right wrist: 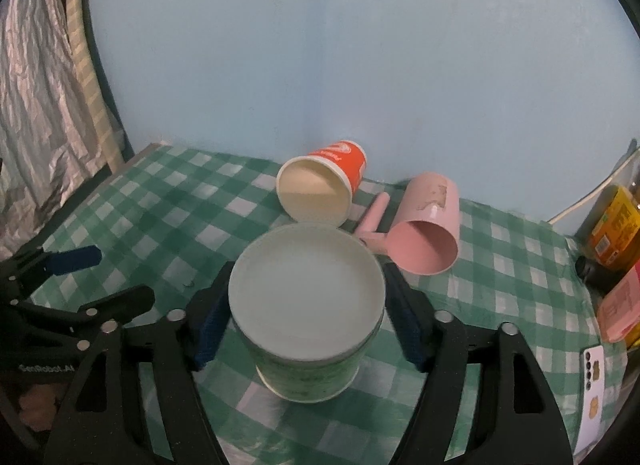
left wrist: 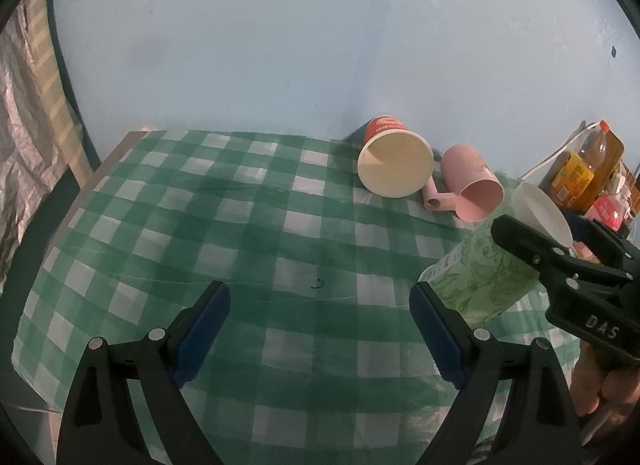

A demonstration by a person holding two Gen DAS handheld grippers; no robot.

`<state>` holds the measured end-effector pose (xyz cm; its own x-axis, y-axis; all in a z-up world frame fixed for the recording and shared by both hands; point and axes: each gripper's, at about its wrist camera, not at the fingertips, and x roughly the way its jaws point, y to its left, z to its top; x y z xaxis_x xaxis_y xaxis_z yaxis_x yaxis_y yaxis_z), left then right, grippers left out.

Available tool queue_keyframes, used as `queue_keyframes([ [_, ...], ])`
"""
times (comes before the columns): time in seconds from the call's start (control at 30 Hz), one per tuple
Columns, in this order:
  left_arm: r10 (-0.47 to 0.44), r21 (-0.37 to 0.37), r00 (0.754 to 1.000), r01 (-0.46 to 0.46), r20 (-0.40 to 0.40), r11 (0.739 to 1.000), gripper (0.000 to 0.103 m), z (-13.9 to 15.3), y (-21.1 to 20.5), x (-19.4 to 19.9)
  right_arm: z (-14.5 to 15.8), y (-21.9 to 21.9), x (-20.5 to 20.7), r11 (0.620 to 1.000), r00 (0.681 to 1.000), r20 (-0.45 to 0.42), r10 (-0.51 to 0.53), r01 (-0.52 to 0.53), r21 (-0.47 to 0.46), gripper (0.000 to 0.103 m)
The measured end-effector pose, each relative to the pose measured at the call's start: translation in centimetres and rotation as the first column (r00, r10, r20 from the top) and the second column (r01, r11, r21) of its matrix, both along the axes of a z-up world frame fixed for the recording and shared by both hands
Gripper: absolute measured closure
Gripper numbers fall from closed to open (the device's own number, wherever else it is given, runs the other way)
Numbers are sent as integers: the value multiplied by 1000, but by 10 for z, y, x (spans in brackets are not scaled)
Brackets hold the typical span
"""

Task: Flip cup upside down

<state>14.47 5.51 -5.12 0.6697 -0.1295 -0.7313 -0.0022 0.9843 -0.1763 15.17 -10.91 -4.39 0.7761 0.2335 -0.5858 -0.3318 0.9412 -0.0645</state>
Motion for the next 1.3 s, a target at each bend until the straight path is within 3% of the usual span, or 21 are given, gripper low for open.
queue_keyframes([
  [0.1,1,1,1000,-1,15,1000,10,3,0,-4,5,-2,-5,1000,1000,29,-5,5,9,17],
  [0.57,-5,17,980,2,198,1000,1,36,-15,-37,32,-38,-57,986,974,204,-97,67,150,13],
  [0.9,-16,48,963,3,270,999,1,46,-28,-59,24,-69,-81,961,967,194,-168,116,251,13],
  [1.3,-42,113,932,2,359,994,1,50,-39,-86,13,-67,-98,968,961,210,-180,135,209,13],
])
